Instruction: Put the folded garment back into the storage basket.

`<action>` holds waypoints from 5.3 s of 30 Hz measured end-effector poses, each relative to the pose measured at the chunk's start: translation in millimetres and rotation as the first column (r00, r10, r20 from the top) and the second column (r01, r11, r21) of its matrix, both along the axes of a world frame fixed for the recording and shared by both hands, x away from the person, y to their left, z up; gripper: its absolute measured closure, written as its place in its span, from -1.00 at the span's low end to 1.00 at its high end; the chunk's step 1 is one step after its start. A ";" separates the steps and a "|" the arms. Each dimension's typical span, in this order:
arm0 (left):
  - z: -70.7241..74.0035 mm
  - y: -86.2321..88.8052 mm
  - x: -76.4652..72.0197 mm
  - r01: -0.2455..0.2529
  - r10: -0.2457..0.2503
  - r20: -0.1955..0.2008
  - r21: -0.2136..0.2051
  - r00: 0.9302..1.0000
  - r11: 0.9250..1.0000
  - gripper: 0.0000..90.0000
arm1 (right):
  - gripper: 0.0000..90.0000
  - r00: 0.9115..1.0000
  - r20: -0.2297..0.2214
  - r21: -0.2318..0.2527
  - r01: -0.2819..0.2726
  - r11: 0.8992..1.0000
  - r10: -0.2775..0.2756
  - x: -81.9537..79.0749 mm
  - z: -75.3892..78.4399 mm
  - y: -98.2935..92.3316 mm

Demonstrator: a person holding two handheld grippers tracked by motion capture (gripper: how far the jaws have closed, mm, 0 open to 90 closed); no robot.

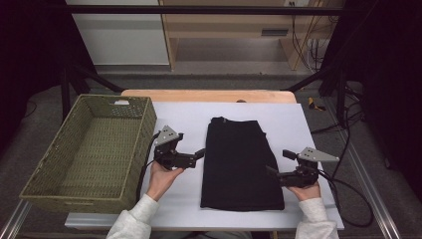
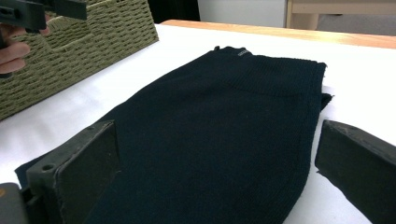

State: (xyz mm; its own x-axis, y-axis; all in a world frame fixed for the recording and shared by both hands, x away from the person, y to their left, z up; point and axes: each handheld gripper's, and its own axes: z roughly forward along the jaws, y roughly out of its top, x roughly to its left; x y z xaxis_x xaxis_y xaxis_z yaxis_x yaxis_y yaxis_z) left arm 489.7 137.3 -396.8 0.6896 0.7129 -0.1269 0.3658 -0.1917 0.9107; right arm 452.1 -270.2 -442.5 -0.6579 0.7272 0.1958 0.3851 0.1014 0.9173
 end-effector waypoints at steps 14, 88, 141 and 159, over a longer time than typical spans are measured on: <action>-3.9 -14.0 16.7 -0.007 0.007 -0.013 0.009 1.000 1.000 -1.00 | -0.99 1.000 0.000 -0.008 -0.005 1.000 0.005 0.7 -0.8 0.5; -59.1 -68.8 115.8 -0.090 0.116 -0.168 0.157 0.979 0.983 -0.86 | -0.99 1.000 -0.011 -0.021 -0.011 1.000 0.011 2.6 -3.6 2.9; -79.3 -80.1 112.9 -0.154 0.193 -0.242 0.171 0.951 0.973 0.77 | -0.99 0.999 -0.032 -0.024 -0.004 1.000 0.003 1.8 -4.5 2.8; -67.2 -84.4 105.4 -0.172 0.207 -0.182 0.194 0.961 0.966 0.81 | -0.91 0.991 -0.116 -0.088 0.060 0.994 -0.070 -17.4 -16.3 -2.0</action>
State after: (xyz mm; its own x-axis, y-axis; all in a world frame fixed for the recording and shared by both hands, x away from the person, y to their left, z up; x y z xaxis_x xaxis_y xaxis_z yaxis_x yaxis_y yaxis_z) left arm 595.1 52.8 -464.0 0.5133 0.8512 -0.1092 0.5809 -0.2509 0.7744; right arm 434.7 -272.2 -458.8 -0.5849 0.7847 0.2054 0.4986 0.1481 0.8541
